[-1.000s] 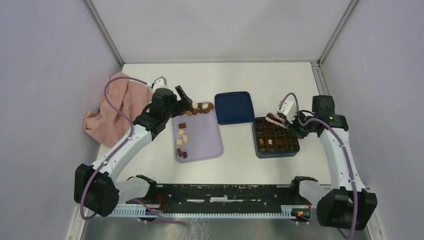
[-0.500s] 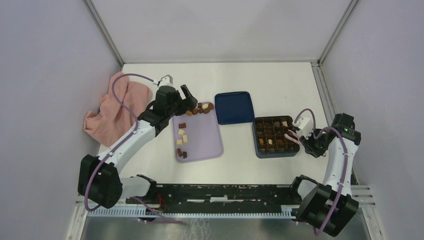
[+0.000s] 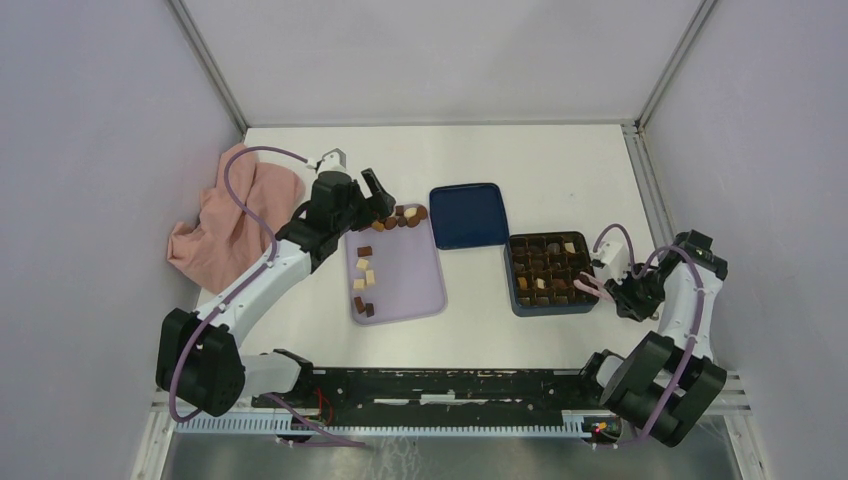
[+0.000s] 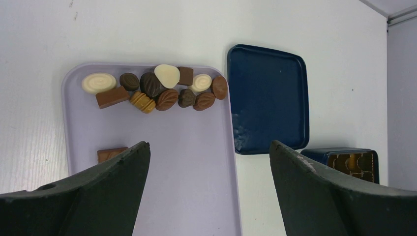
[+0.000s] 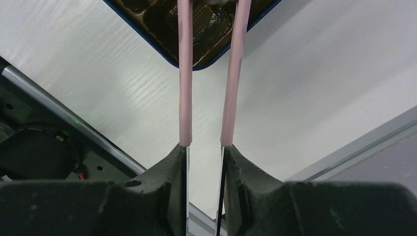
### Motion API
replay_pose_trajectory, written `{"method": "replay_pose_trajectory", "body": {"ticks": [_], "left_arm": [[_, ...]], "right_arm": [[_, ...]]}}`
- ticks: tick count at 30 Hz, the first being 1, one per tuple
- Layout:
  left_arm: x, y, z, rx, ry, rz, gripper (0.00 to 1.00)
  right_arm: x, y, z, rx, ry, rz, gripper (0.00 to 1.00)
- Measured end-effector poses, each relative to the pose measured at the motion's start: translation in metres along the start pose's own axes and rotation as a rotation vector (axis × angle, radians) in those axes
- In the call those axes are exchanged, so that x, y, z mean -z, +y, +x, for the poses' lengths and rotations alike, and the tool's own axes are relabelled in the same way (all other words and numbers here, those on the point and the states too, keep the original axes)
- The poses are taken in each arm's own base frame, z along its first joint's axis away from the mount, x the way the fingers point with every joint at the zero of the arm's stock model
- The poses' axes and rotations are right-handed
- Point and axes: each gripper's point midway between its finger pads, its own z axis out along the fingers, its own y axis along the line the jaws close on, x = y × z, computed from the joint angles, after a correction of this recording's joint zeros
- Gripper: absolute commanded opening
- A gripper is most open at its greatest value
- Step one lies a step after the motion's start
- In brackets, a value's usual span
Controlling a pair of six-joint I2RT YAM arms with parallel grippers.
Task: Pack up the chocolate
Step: Place the fake chocolate in the packing box.
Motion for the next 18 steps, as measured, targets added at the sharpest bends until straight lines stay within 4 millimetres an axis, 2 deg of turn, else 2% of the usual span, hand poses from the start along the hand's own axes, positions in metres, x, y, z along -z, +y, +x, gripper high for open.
{"method": "replay_pose_trajectory", "body": {"ticks": [7, 18], "left_arm": [[0.0003, 0.0004, -0.0002, 0.0, -0.002, -0.002, 0.95], [0.0034, -0.0012, -0.0029, 0.002, -0.011, 0.005, 0.95]], "right_arm": [[-0.0046, -0.001, 0.0009, -0.013, 0.0, -0.035, 0.34], [-0.0023, -0.0054, -0.0017, -0.014, -0.006, -0.028, 0.38]]}}
